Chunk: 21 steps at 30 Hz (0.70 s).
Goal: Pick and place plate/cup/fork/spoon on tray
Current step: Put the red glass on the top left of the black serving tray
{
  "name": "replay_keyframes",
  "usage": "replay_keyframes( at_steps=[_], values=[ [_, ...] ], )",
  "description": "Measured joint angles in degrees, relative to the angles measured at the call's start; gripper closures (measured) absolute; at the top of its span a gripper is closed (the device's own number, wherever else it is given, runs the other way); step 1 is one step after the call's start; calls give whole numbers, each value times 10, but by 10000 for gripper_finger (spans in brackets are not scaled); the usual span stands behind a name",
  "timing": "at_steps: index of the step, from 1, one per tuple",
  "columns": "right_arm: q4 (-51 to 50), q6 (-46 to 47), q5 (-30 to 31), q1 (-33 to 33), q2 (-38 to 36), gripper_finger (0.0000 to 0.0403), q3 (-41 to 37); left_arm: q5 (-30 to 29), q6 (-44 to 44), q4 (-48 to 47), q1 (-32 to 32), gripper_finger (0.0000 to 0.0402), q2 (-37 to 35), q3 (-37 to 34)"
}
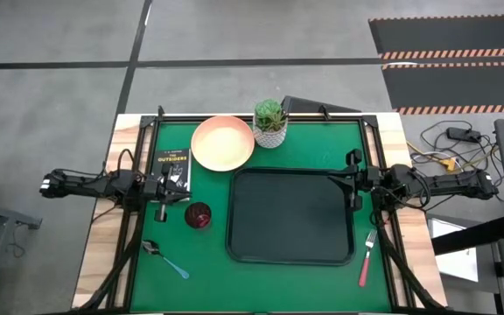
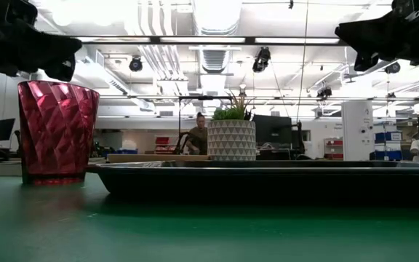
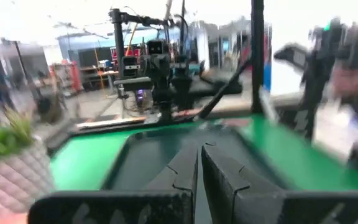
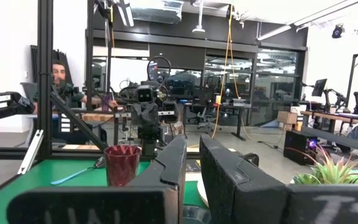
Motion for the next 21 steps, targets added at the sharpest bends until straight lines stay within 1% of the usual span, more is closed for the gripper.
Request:
replay_keyframes(
  at_steps=[2, 3, 4, 9, 11, 13, 15, 17, 20, 21],
  values=[
    [1, -9, 0, 0, 0, 367, 0, -1, -119, 18, 0, 396, 0, 0],
    [5, -13, 0, 0, 0, 367, 0, -4, -166, 29, 0, 396, 0, 0],
    [13, -12, 0, 0, 0, 367, 0, -11, -193, 41, 0, 396, 0, 0],
    [40, 66, 0, 0, 0, 367, 0, -19, -257, 93, 0, 396, 4, 0],
    [43, 74, 0, 0, 0, 367, 0, -26, -268, 110, 0, 396, 8, 0],
    [48, 77, 0, 0, 0, 367, 0, -47, -287, 138, 0, 396, 14, 0],
    [51, 71, 0, 0, 0, 367, 0, -87, -324, 169, 0, 396, 22, 0],
    [62, 60, 1, 0, 0, 367, 0, -140, -370, 195, 0, 396, 32, 0],
    [90, 56, 1, 0, 0, 367, 0, -254, -446, 210, 0, 396, 47, 0],
    [95, 53, 1, 0, 0, 367, 0, -279, -481, 210, 1, 396, 54, 0]
  ],
)
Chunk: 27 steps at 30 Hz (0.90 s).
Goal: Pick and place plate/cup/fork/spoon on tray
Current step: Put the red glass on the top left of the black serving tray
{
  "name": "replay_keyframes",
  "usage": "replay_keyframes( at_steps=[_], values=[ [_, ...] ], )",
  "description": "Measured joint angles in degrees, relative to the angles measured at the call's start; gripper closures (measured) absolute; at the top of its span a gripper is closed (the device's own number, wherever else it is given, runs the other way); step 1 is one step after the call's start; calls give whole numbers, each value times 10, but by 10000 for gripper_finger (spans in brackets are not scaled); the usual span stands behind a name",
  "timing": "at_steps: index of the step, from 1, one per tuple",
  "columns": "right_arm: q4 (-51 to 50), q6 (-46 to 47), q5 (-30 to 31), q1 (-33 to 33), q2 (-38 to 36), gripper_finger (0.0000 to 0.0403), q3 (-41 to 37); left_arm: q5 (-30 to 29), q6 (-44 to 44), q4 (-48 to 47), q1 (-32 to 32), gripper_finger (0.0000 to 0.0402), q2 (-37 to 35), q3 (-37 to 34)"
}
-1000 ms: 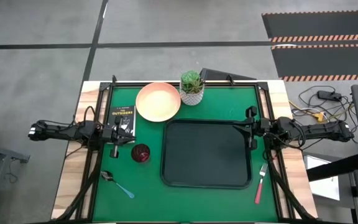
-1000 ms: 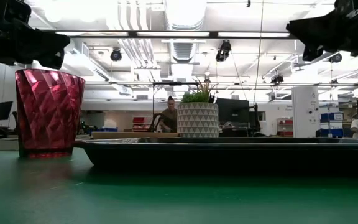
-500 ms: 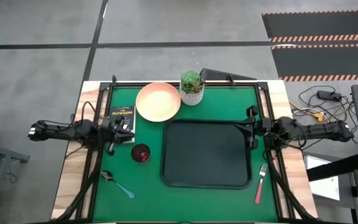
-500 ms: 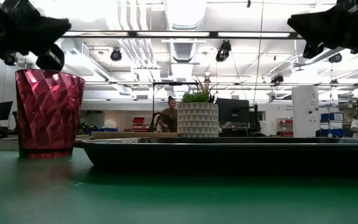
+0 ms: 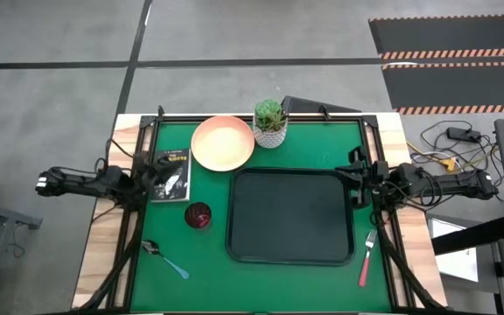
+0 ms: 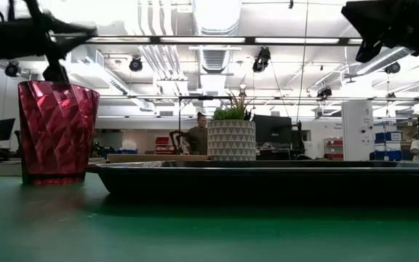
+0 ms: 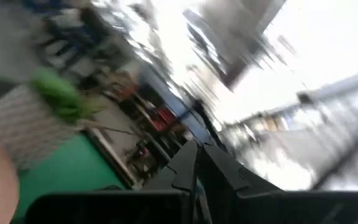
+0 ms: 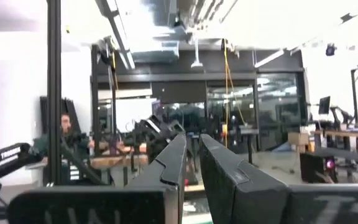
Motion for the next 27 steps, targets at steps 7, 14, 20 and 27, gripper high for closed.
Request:
replay_keyframes(
  at_steps=[7, 14, 20, 27],
  values=[
    [3, -5, 0, 0, 0, 367, 0, 14, -60, 21, -1, 396, 71, 17],
    [-2, -1, -1, 0, 0, 367, 0, 37, 5, 114, -1, 396, 172, 86],
    [-1, 11, -1, 0, 0, 367, 0, 114, 60, 134, -1, 396, 242, 166],
    [-8, 16, -1, 0, 0, 367, 0, 126, -71, -88, -1, 396, 322, 271]
  ],
)
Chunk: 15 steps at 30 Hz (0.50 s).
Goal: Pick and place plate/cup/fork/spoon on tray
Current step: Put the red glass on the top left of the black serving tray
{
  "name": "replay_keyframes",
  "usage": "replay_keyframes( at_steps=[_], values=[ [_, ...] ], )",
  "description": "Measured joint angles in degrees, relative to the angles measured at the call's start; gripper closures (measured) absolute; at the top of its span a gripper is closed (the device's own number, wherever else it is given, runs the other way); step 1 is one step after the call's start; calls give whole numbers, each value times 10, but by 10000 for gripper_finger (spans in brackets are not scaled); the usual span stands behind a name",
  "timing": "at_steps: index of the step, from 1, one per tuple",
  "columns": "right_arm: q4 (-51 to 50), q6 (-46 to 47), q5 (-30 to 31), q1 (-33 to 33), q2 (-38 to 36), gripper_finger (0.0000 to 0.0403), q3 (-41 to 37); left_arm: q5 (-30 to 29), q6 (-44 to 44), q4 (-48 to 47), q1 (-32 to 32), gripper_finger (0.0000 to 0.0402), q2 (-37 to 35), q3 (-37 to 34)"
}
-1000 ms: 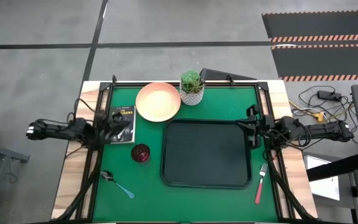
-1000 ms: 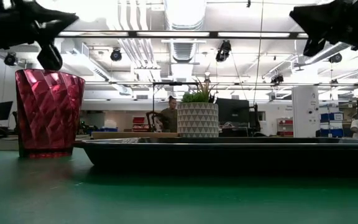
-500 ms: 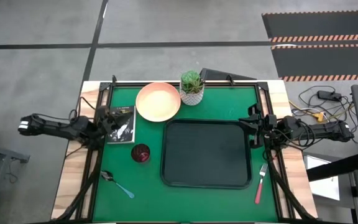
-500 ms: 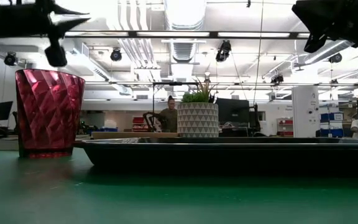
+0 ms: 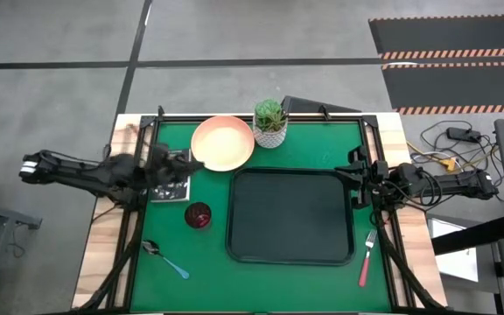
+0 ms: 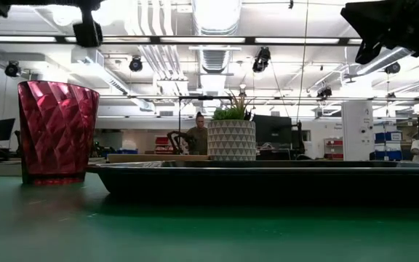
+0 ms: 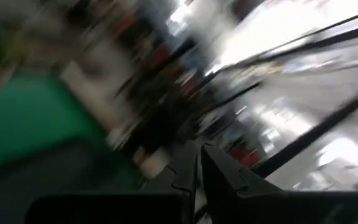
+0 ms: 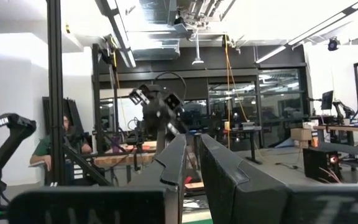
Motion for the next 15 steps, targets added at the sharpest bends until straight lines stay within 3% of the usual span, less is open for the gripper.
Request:
replay_keyframes(
  at_steps=[3, 9, 11, 15],
  values=[
    [0, 3, 0, 0, 0, 367, 0, 20, -50, -185, 0, 396, 43, 74],
    [0, 0, 0, 0, 0, 367, 0, 72, -153, -647, 0, 401, 158, 250],
    [-1, -6, 0, 0, 0, 367, 0, 92, -158, -736, 0, 400, 202, 290],
    [-7, -6, 1, 0, 0, 367, 0, 140, -122, -819, 0, 400, 259, 338]
  ],
)
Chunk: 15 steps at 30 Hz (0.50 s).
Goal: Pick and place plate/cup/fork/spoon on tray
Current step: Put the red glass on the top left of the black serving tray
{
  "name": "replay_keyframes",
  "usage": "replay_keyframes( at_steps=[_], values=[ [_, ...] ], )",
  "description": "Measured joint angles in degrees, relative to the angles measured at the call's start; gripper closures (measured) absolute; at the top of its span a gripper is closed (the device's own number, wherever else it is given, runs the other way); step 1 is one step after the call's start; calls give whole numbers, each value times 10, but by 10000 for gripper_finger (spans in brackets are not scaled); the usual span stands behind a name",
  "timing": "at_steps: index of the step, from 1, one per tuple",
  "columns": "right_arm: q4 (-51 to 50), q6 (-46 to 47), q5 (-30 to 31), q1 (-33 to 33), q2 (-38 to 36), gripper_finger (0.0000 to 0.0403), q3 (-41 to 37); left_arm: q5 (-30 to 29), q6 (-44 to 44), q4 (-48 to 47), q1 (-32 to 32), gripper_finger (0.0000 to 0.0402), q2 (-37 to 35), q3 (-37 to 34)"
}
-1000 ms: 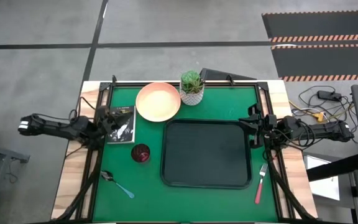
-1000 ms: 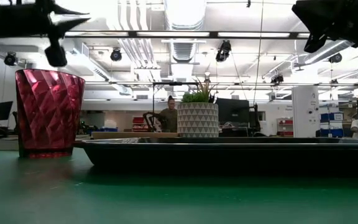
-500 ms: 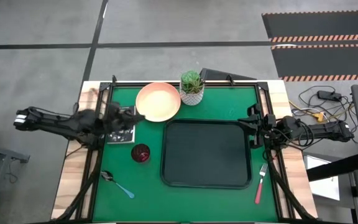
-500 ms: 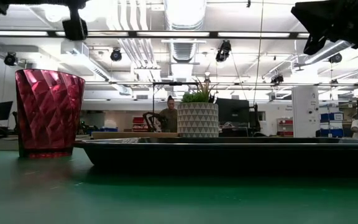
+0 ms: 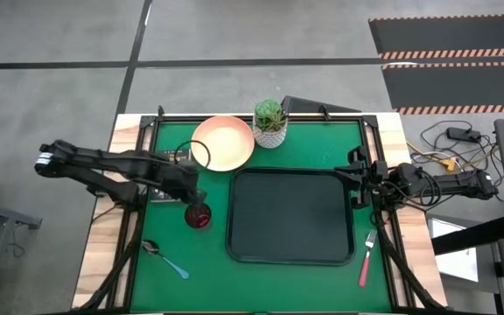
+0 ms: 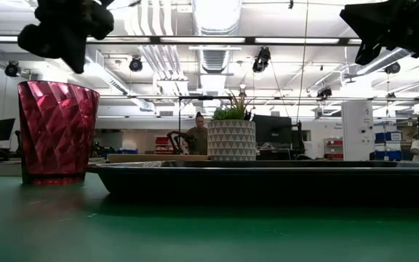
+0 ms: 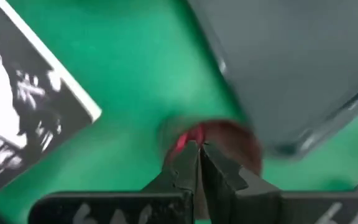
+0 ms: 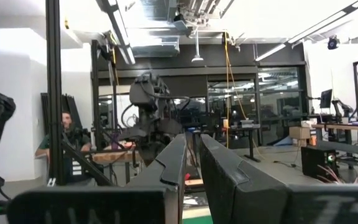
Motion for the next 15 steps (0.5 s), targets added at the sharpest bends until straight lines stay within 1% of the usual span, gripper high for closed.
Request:
replay_keyframes(
  at_steps=[2, 4, 9, 15],
  values=[
    [-1, 0, 0, 0, 0, 367, 0, 33, 25, 0, 0, 400, 22, 2],
    [-1, 0, 0, 0, 0, 367, 0, 51, 35, -3, 0, 400, 38, 1],
    [-3, 2, 0, 0, 0, 367, 0, 55, 64, -5, 0, 400, 64, 0],
    [-3, 9, 0, 0, 0, 367, 0, 57, 77, -10, 0, 400, 61, 0]
  ],
)
